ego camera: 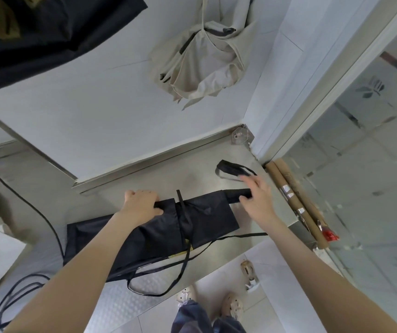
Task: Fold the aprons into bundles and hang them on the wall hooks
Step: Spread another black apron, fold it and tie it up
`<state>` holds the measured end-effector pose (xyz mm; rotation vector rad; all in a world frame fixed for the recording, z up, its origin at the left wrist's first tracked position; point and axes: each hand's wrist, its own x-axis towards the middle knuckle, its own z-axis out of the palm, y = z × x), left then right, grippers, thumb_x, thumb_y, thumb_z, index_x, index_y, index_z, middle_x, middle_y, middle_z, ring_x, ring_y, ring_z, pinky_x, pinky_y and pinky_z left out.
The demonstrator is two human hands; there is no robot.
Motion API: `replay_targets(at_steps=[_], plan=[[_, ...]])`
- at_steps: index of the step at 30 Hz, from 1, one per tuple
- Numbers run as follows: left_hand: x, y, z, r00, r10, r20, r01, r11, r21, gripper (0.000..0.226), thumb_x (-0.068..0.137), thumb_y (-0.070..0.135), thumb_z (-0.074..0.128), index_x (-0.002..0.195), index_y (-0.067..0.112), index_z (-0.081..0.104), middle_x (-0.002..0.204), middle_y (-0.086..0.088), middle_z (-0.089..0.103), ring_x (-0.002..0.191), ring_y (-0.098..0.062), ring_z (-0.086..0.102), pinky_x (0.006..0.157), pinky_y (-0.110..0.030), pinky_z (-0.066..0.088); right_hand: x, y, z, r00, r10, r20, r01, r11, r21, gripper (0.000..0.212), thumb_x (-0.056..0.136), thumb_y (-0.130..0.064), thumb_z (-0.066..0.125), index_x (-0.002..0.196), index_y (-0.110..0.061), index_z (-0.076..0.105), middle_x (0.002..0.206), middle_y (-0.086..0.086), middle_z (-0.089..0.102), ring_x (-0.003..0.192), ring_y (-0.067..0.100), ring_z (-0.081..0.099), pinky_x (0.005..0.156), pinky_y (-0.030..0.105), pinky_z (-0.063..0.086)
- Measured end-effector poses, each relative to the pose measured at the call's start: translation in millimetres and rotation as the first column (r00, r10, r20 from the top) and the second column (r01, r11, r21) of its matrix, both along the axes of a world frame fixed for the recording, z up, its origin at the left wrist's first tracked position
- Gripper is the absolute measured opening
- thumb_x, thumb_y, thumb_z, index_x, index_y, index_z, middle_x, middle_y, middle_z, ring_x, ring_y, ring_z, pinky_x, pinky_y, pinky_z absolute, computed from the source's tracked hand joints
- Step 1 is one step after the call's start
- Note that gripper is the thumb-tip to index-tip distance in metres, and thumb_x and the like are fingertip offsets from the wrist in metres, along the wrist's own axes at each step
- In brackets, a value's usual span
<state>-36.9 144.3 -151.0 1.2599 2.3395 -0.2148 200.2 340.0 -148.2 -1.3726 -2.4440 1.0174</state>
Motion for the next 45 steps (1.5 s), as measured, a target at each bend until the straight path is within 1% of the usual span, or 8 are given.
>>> replay_targets(at_steps=[4, 9, 19, 24, 32, 37, 41, 45], plan=[[-4, -10, 5, 0.944, 0.097, 0.316, -0.127, 0.989, 0.074, 0.011, 0.096, 0.031, 0.052, 0.098, 0.021, 0.049, 0.106, 0.002, 0.057, 0.097, -0.018, 0.051, 0.084, -0.031, 0.040, -20, -29, 6, 0.983, 0.169, 0.072, -0.137, 0.937, -0.322, 0.020, 0.092, -0.024, 0.059, 0.111, -0.022, 0.063, 0.101, -0.003, 0.063, 0.096, 0.017, 0.057, 0.090, 0.032, 0.048], [-2, -15, 14, 0.893, 0.111, 0.436, -0.188, 0.973, 0.138, 0.010, 0.100, 0.026, 0.047, 0.092, 0.019, 0.046, 0.093, 0.002, 0.057, 0.090, -0.018, 0.053, 0.073, -0.028, 0.037, -43, -74, 1, 0.917, 0.371, 0.148, -0.226, 0.786, -0.575, 0.048, 0.087, -0.044, 0.063, 0.128, -0.021, 0.054, 0.119, -0.003, 0.055, 0.106, 0.011, 0.053, 0.089, 0.024, 0.042], [3, -20, 14, 0.841, 0.199, 0.503, -0.337, 0.920, 0.199, 0.012, 0.099, 0.025, 0.048, 0.095, 0.014, 0.049, 0.099, -0.006, 0.061, 0.094, -0.022, 0.055, 0.080, -0.033, 0.042, -63, -111, -32, 0.873, 0.304, 0.381, -0.240, 0.948, -0.207, 0.016, 0.094, -0.029, 0.056, 0.097, -0.013, 0.057, 0.110, 0.004, 0.041, 0.106, 0.024, 0.046, 0.091, 0.041, 0.039], [9, -20, 8, 0.878, 0.186, 0.441, -0.310, 0.924, 0.226, 0.008, 0.100, 0.027, 0.047, 0.098, 0.020, 0.046, 0.100, -0.004, 0.061, 0.092, -0.021, 0.055, 0.078, -0.032, 0.042, -44, -93, -21, 0.996, -0.084, 0.005, 0.080, 0.936, -0.342, 0.028, 0.098, -0.028, 0.048, 0.075, -0.012, 0.049, 0.081, 0.004, 0.051, 0.072, 0.016, 0.051, 0.068, 0.029, 0.045], [39, 7, 12, 0.859, 0.181, 0.478, -0.379, 0.854, 0.356, 0.009, 0.100, 0.028, 0.047, 0.100, 0.019, 0.046, 0.089, 0.000, 0.058, 0.077, -0.014, 0.053, 0.064, -0.025, 0.039, 1, -29, -8, 0.789, -0.615, -0.020, 0.610, 0.786, -0.102, 0.034, 0.092, -0.016, 0.055, 0.121, 0.000, 0.048, 0.118, 0.021, 0.053, 0.111, 0.040, 0.052, 0.092, 0.047, 0.042], [57, 20, 9, 0.802, 0.151, 0.578, -0.446, 0.796, 0.410, 0.014, 0.099, 0.026, 0.048, 0.110, 0.016, 0.050, 0.104, 0.000, 0.062, 0.095, -0.017, 0.059, 0.080, -0.025, 0.045, -23, -73, 5, 0.978, -0.200, 0.050, 0.184, 0.956, 0.227, 0.084, 0.082, -0.026, 0.071, 0.149, -0.011, 0.022, 0.150, 0.011, 0.030, 0.138, 0.029, 0.029, 0.111, 0.046, 0.026], [40, -2, 1, 0.860, 0.217, 0.463, -0.439, 0.776, 0.452, 0.031, 0.099, 0.017, 0.046, 0.129, 0.013, 0.049, 0.133, -0.005, 0.052, 0.122, -0.020, 0.049, 0.105, -0.039, 0.039, -41, -89, -11, 0.982, 0.129, 0.141, -0.086, 0.956, -0.281, 0.079, 0.084, -0.043, 0.067, 0.147, -0.013, 0.029, 0.145, 0.008, 0.041, 0.134, 0.027, 0.039, 0.108, 0.043, 0.037], [14, -36, -4, 0.861, 0.322, 0.393, -0.473, 0.789, 0.391, 0.029, 0.099, 0.014, 0.044, 0.127, 0.015, 0.051, 0.134, -0.005, 0.049, 0.121, -0.021, 0.049, 0.105, -0.034, 0.038, -49, -87, -25, 0.946, 0.142, 0.290, -0.023, 0.926, -0.377, 0.066, 0.075, -0.056, 0.068, 0.123, -0.015, 0.050, 0.123, 0.003, 0.052, 0.116, 0.027, 0.052, 0.100, 0.047, 0.044]])
